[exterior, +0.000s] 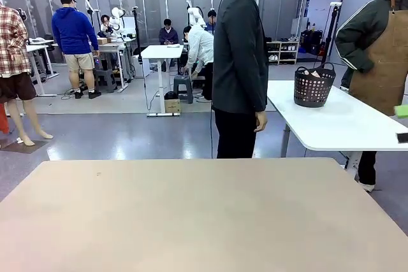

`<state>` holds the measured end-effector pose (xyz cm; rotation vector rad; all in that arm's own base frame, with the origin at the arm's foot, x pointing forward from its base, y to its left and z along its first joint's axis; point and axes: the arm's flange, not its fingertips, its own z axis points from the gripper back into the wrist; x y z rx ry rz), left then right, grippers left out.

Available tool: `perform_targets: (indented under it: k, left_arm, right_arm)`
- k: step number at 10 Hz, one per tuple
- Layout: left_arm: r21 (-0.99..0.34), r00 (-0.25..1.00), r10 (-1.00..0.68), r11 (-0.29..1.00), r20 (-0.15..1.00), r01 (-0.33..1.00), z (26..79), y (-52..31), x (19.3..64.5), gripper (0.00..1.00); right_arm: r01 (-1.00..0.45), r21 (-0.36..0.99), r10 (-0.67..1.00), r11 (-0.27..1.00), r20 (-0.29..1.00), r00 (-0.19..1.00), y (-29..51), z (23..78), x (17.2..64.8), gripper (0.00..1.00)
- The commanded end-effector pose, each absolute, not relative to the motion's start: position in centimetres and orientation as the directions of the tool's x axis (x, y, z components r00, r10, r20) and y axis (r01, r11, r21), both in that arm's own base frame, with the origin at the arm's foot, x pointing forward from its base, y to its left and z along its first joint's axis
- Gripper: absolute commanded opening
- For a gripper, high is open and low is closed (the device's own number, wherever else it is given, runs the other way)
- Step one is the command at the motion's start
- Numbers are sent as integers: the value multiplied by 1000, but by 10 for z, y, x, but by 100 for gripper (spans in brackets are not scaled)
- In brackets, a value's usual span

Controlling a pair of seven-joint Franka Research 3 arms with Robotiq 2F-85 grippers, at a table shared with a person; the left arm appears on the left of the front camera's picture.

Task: Fold the towel.
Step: Grab the top end of the 100 cm Hotel Towel extended by the human.

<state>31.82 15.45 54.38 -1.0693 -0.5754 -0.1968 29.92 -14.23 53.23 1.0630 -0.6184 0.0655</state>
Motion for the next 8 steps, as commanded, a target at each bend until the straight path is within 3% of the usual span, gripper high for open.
perform_targets:
  k: [1, 4, 8]
  left_arm:
    - [-790, 803, 195, 411, 563, 454, 534, 172, 313, 100]
    - [-837, 817, 304, 427, 490, 342, 517, 195, 313, 100]
    - [-830, 816, 295, 435, 498, 349, 519, 201, 307, 100]
  right_arm:
    - [-280, 842, -312, 461, 449, 837, -158, 517, 294, 100]
    - [-232, 869, -385, 436, 414, 825, -179, 502, 278, 100]
    - [-203, 879, -390, 430, 384, 837, -187, 502, 277, 100]
